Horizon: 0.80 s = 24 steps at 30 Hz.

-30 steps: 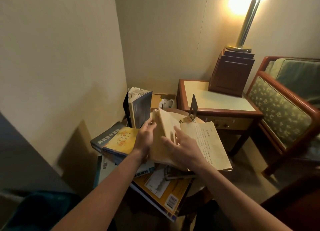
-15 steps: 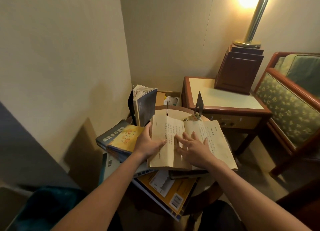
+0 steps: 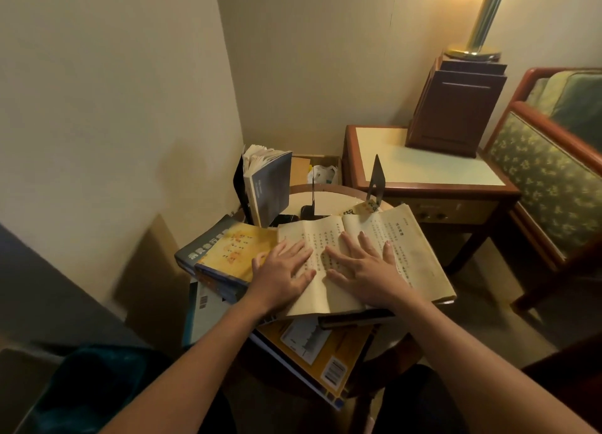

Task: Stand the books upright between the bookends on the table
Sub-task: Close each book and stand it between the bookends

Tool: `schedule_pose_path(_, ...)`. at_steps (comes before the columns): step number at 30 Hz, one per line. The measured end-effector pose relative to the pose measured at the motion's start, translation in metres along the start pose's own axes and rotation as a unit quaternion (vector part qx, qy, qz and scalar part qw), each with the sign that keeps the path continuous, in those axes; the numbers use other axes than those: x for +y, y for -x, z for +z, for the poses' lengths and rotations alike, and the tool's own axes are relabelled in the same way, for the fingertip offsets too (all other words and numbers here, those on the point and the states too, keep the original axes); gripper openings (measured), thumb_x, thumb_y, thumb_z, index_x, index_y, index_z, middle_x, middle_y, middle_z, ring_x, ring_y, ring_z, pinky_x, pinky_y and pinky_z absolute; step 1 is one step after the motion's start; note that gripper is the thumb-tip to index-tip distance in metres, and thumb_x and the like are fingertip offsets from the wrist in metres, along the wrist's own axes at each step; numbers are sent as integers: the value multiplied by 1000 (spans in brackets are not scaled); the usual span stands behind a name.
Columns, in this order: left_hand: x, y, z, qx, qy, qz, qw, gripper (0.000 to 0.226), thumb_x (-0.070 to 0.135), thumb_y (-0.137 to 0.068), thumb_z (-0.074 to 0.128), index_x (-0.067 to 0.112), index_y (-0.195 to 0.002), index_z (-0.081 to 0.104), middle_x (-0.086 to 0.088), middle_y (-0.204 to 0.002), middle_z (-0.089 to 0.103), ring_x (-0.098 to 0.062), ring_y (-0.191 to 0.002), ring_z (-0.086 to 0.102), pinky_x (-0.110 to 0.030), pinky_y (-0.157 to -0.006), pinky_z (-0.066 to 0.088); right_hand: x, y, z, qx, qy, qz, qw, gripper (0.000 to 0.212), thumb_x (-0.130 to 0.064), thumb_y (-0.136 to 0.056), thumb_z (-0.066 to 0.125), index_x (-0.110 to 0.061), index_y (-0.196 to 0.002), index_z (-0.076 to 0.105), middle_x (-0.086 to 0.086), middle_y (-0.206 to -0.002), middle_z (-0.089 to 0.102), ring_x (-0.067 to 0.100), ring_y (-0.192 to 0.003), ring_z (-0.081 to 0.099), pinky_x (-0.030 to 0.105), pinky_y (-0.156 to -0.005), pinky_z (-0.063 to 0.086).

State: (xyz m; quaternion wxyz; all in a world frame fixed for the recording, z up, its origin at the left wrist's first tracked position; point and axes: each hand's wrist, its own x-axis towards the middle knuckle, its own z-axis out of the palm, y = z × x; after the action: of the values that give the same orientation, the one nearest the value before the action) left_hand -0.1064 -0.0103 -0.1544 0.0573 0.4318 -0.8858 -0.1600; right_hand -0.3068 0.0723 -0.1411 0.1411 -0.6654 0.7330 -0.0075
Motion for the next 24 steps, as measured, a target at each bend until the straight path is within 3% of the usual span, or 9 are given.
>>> schedule_pose_path(5, -6, -29, -3, -32, -57, -22, 998, 62, 60, -99, 40, 43, -156, 23, 20, -165, 12, -20, -155, 4, -64, -117, 3, 0, -1, 3, 2, 28, -1, 1000, 64, -73, -95, 25, -56, -152, 3, -10, -164, -22, 26, -148, -26, 68, -113, -16)
schedule_pose_path(13, 3, -27, -1, -15, -58, -26, 998, 62, 60, -101, 34, 38, -157, 22, 18, -166, 13, -20, -155, 1, -63, -119, -2, 1, -3, 2, 0, 10, 3, 1000, 63, -74, -94, 24, -58, -152, 7, -11, -164, -19, 25, -149, -25, 67, -113, -18)
schedule_pose_path(16, 1, 1, 10, -6, -35, -13, 999, 67, 68, -95, 30, 41, -157, 22, 22, -164, 9, -16, -155, -2, -63, -119, -2, 2, -4, 3, 4, 2, 6, 1000, 62, -74, -94, 27, -59, -151, 9, -12, -164, -19, 24, -150, -24, 66, -114, -18)
schedule_pose_path(20, -5, 26, 18, -18, -68, 8, 997, 86, 83, -79, 11, 46, -156, 17, 24, -163, 1, -16, -155, -9, -61, -117, -10, 3, -7, 4, 0, -12, 2, 1000, 62, -74, -93, 29, -59, -151, 10, -12, -164, -20, 24, -149, -25, 66, -113, -18)
schedule_pose_path(24, -3, 17, 16, -29, -94, -8, 995, 84, 86, -83, 19, 48, -156, 10, 21, -165, -2, -22, -155, -8, -65, -116, -9, 4, -6, 6, 1, -9, 0, 1000, 64, -75, -92, 30, -59, -151, 9, -12, -164, -20, 25, -149, -26, 67, -113, -18)
